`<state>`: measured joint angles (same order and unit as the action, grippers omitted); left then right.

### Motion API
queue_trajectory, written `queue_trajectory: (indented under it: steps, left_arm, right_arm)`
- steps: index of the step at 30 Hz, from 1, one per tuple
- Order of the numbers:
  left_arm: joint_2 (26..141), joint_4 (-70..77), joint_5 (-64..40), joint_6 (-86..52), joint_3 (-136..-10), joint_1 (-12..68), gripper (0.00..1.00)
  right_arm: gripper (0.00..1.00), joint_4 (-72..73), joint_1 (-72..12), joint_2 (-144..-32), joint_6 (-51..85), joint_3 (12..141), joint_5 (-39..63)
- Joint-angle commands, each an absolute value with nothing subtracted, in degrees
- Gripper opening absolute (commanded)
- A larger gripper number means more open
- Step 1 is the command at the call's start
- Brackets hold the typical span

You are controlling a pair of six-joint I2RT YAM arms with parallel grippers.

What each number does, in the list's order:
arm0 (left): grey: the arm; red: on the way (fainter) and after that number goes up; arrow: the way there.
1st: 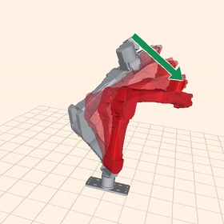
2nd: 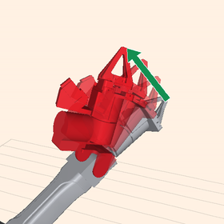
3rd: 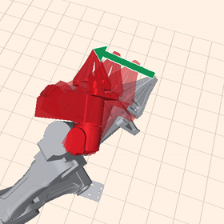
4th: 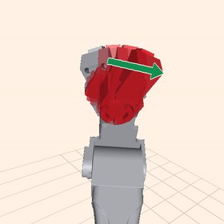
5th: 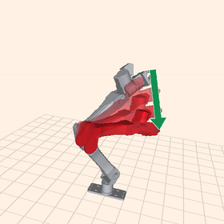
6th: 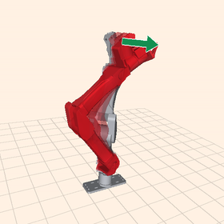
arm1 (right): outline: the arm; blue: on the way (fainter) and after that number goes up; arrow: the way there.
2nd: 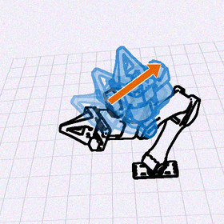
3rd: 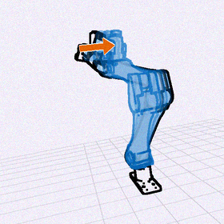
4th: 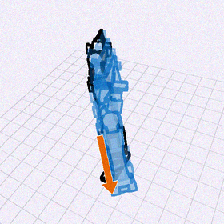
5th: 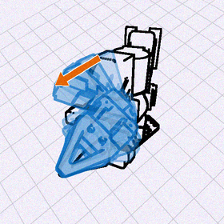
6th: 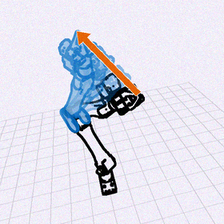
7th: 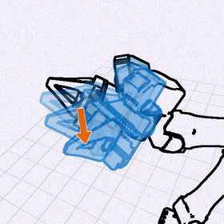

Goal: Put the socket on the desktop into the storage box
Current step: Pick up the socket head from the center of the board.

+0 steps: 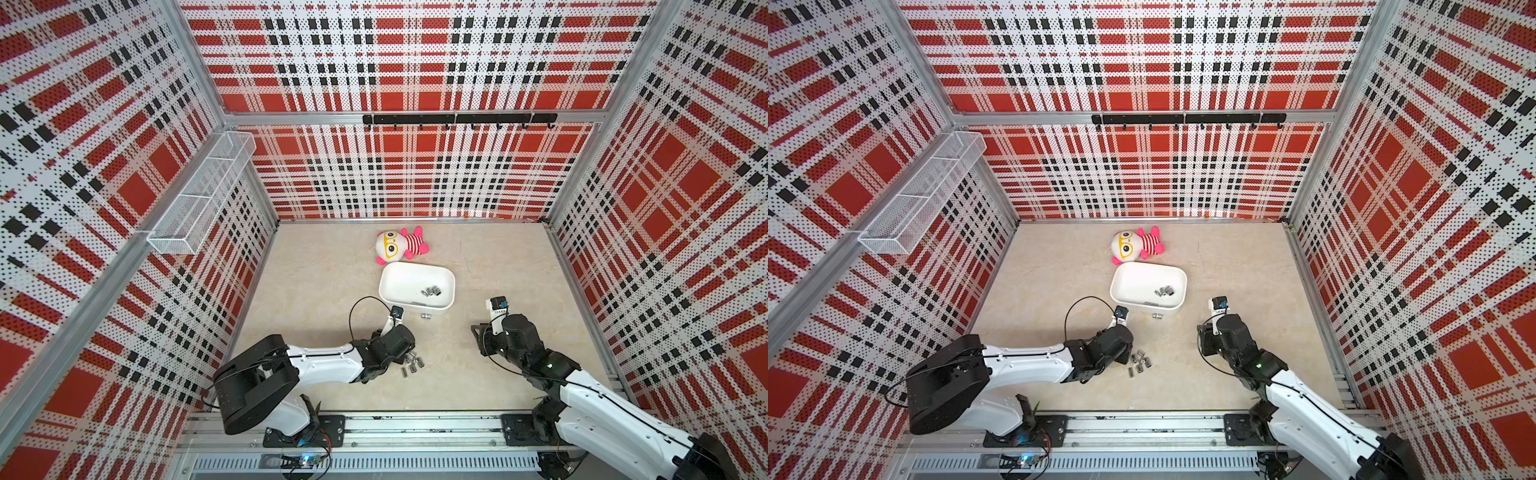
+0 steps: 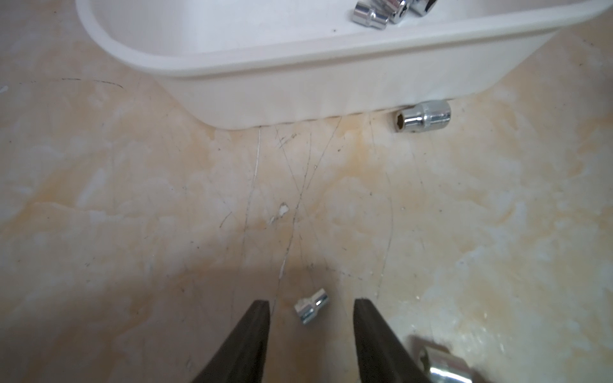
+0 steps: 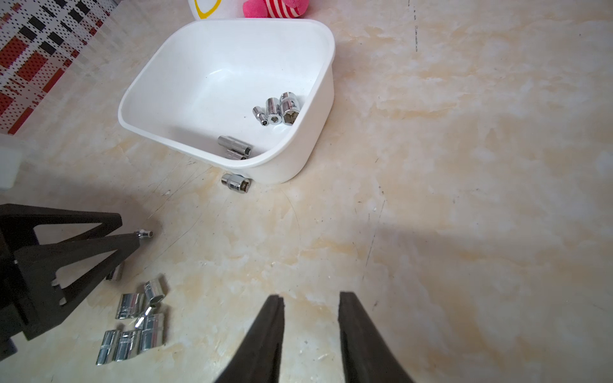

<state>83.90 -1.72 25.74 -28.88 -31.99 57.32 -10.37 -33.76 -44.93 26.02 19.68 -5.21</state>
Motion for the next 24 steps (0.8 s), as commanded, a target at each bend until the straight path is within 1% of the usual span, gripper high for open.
queue_trajectory:
  steps: [1,13,16,20,24]
  left_arm:
    - [84.46,-2.53,26.28,-28.49,-33.31,57.92,0.44]
    - [87.36,-2.82,28.85,-28.39,-34.37,57.58,0.42]
    - [87.37,-2.49,28.06,-28.35,-34.28,57.13,0.39]
    - [87.75,-1.94,26.95,-28.07,-34.28,57.13,0.34]
    - [87.98,-1.76,26.54,-28.15,-34.19,56.95,0.34]
  right_arm:
    - [0.34,-9.35,-34.23,-44.43,26.38,19.3,-5.98]
    - [0.34,-9.58,-34.19,-45.0,26.37,19.51,-5.84]
    - [0.34,-9.53,-34.19,-45.13,26.36,19.53,-5.78]
    - [0.34,-9.4,-34.2,-45.52,26.27,19.65,-5.3]
    - [0.35,-9.4,-34.2,-45.79,26.24,19.7,-5.19]
